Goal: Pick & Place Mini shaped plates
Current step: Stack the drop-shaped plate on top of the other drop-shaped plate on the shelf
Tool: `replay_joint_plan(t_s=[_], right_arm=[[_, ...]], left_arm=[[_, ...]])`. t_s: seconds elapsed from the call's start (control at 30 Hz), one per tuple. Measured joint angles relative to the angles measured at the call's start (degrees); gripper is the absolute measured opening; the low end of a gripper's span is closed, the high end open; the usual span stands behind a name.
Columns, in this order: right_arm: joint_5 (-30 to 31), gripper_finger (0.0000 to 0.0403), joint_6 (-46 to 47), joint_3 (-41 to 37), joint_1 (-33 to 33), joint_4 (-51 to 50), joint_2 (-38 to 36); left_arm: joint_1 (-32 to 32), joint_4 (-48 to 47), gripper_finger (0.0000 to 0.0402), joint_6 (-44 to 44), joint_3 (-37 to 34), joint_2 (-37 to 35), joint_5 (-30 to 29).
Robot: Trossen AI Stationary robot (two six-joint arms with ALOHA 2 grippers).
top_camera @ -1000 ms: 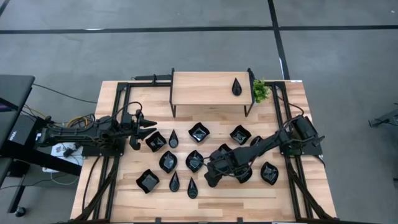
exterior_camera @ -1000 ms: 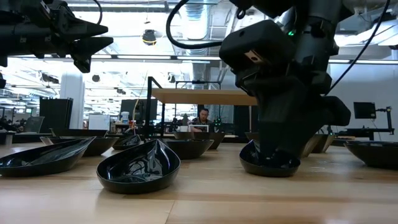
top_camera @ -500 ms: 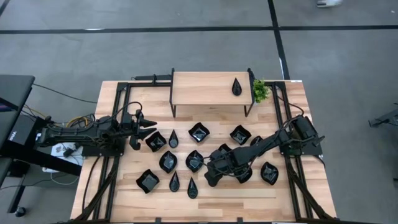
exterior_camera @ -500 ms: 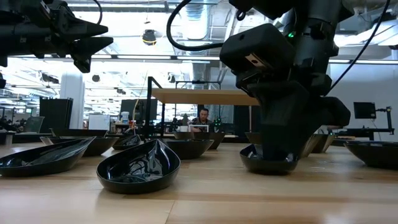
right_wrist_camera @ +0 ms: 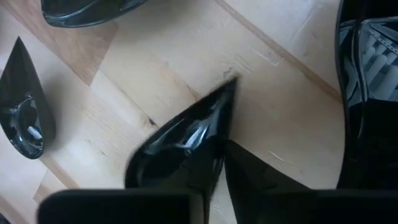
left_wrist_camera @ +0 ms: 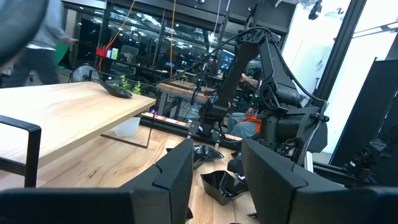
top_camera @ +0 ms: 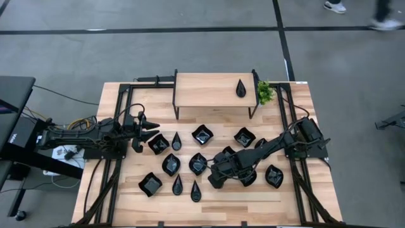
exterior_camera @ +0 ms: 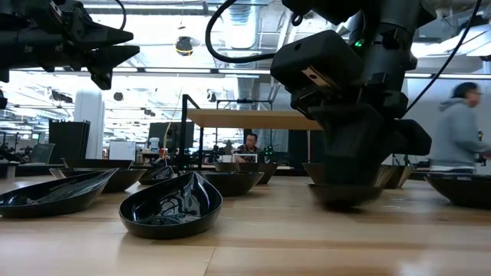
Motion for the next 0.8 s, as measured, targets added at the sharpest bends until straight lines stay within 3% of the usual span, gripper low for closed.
replay_joint_plan(t_s=[0.17,0.6,0.8], right_arm=[[-0.1,0.0004,0.0,0.0,0.0,0.2,0.0],[-0.4,0.0002,0.0,0.0,-0.1,0.1,-0.1],[-1.6,0.0001,-0.8,-0.1,-0.9,-0.1,-4.8]], left_arm=[[0.0,0.0,0.0138,0.0,0.0,0.0,0.0],[0.0,0.0,0.0138,0.0,0.0,0.0,0.0],[0.0,0.0,0.0138,0.0,0.0,0.0,0.0]])
